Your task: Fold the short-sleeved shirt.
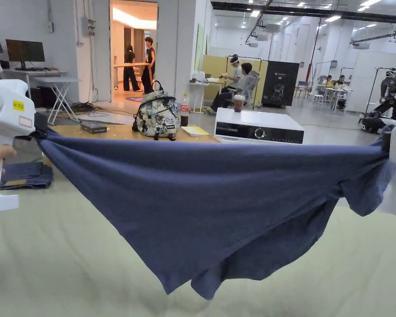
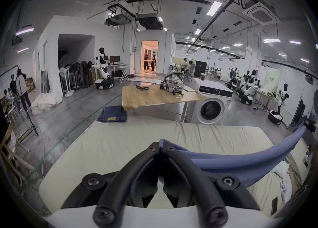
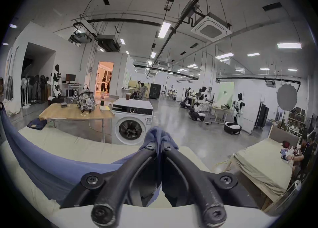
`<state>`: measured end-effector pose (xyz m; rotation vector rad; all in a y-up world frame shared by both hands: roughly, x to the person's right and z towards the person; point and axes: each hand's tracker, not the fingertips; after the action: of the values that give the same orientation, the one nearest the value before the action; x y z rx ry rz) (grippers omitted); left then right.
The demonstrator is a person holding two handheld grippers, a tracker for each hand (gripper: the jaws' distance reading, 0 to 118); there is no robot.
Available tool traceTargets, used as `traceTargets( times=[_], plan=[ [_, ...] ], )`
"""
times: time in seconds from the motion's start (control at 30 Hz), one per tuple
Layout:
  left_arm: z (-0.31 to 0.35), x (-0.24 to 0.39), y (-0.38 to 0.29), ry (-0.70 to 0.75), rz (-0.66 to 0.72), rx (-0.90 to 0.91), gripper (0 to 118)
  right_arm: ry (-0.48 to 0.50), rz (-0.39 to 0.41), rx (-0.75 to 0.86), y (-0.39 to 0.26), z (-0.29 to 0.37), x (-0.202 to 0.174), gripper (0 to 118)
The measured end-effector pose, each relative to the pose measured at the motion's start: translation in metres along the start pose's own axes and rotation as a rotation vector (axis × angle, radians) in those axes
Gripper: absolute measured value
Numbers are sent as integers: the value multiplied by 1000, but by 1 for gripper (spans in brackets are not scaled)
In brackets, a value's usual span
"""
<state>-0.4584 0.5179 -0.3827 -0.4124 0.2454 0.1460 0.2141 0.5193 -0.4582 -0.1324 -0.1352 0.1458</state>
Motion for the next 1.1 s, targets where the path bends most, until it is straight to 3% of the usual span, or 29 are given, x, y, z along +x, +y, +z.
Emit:
traceTargets(
  times=[0.17, 0.37, 0.6, 0.83, 1.1],
  plan=[
    [-9, -2, 10, 14, -30, 14, 0, -3, 19, 14, 13, -19, -4, 1],
    [-26, -11, -29, 10, -22, -16, 0, 6, 41, -13, -25, -18, -12, 1],
    [-29, -21, -117, 18, -21, -85, 0, 14, 64, -112, -112, 1, -14, 1],
    [5, -36, -217, -7, -4, -133, 0, -14, 142, -208, -215, 52, -6, 1],
    [51, -47, -342, 5, 17, -240, 0, 9, 145, -361, -311, 135, 2, 1]
  ],
)
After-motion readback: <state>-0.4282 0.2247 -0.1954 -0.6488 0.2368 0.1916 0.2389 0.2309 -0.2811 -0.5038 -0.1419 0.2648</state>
